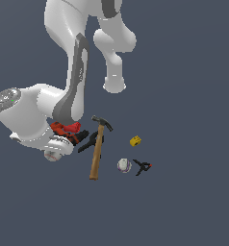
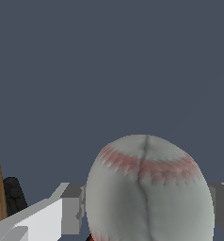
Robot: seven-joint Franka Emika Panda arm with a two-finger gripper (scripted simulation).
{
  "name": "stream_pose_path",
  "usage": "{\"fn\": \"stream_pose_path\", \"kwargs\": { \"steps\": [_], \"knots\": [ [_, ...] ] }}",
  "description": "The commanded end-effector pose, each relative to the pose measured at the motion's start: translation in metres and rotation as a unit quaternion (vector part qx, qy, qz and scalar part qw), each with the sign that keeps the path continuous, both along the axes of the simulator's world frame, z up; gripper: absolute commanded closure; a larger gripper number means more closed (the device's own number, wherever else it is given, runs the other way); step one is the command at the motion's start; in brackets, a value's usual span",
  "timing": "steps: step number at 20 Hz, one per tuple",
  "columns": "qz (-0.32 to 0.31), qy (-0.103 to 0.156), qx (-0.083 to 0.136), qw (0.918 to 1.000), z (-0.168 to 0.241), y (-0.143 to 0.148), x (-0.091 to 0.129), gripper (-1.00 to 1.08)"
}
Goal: Pick up a designated object from a clutter of objects.
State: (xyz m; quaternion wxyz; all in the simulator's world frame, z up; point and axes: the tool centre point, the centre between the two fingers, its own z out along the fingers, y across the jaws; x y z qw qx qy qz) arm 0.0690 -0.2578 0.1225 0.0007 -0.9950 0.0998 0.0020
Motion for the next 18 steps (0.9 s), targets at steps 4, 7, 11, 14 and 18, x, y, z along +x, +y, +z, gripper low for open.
{"fn": "stream_pose_path", "kwargs": {
  "steps": [4,7,11,14,18],
  "knots": [
    [0.000,-0.002,0.000,1.0000,0.062,0.004,-0.009,1.08],
    [0.000,-0.002,0.000,1.0000,0.098,0.006,-0.015,1.08],
    [0.000,-0.002,-0.001,1.0000,0.143,0.009,-0.022,1.08],
    [0.000,-0.002,-0.001,1.0000,0.172,0.010,-0.025,1.08],
    [0.000,-0.002,-0.001,1.0000,0.204,0.012,-0.029,1.08]
  ]
}}
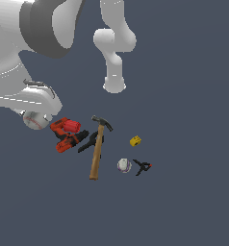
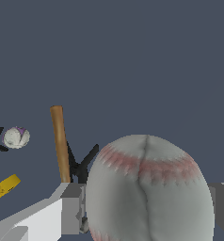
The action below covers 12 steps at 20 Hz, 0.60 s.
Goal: Pick up a designated object from a clutter of objects.
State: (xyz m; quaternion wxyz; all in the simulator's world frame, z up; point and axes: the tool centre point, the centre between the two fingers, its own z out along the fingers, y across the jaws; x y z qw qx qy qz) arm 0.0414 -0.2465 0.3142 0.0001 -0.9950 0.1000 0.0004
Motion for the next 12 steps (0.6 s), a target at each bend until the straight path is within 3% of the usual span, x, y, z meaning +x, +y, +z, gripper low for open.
{"fn": "stream_pose_path", "kwargs": {
  "steps": [1,12],
  "knots": [
    [0.000,0.000,0.000,1.0000,0.019,0.001,-0.002,1.08],
    [0.001,0.000,0.000,1.0000,0.048,0.002,-0.003,1.08]
  ]
}}
